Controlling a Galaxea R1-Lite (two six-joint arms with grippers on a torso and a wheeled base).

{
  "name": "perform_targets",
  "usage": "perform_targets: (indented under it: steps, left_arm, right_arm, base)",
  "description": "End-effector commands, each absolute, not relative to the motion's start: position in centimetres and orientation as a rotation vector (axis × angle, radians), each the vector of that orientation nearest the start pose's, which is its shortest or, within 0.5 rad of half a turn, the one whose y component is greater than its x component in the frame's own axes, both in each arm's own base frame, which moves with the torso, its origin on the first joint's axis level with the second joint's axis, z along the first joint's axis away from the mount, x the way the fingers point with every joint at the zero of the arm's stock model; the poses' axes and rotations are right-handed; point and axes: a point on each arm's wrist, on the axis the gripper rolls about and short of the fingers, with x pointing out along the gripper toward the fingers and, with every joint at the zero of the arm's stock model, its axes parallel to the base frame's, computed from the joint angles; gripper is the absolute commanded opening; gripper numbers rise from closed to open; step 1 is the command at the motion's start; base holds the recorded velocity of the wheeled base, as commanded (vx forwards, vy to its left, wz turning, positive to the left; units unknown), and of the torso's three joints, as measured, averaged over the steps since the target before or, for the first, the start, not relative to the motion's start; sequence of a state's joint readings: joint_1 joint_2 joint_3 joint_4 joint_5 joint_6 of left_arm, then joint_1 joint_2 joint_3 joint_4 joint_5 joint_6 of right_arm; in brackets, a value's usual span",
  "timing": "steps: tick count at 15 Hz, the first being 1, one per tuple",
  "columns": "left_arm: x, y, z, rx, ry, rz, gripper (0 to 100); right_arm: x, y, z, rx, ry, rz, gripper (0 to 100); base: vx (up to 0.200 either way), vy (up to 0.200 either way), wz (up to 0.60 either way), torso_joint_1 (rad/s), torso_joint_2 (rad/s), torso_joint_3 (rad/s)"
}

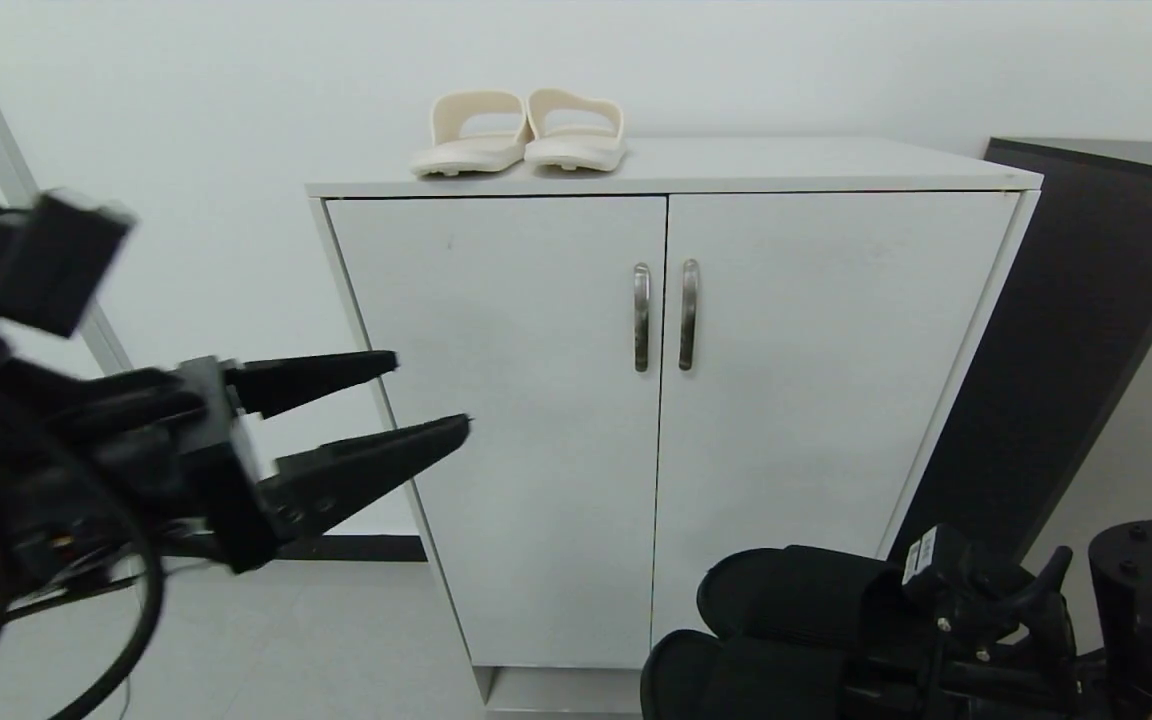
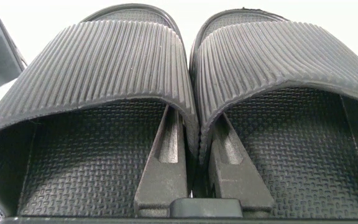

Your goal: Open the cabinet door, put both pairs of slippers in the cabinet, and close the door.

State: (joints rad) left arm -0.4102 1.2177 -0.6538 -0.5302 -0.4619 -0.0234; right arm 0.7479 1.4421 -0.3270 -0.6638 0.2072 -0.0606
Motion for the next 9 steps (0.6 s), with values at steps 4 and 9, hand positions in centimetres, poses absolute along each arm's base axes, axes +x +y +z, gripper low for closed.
perform_targets:
  steps: [4, 9]
  left_arm:
    - [23.1, -15.5, 24.3, -0.019, 0.127, -1.019, 100]
    - [28.4, -20.3, 24.1, -0.088, 0.157, -1.1, 100]
  right_arm:
    - [14.0, 13.9, 12.8, -0.183, 0.427, 0.963, 0]
    - [14.1, 14.0, 12.7, -0.185, 0.435, 0.961, 0]
  base:
    - [0.0, 0.0, 0.0, 0.0, 0.0, 0.0]
    - [0.0, 0.0, 0.0, 0.0, 0.0, 0.0]
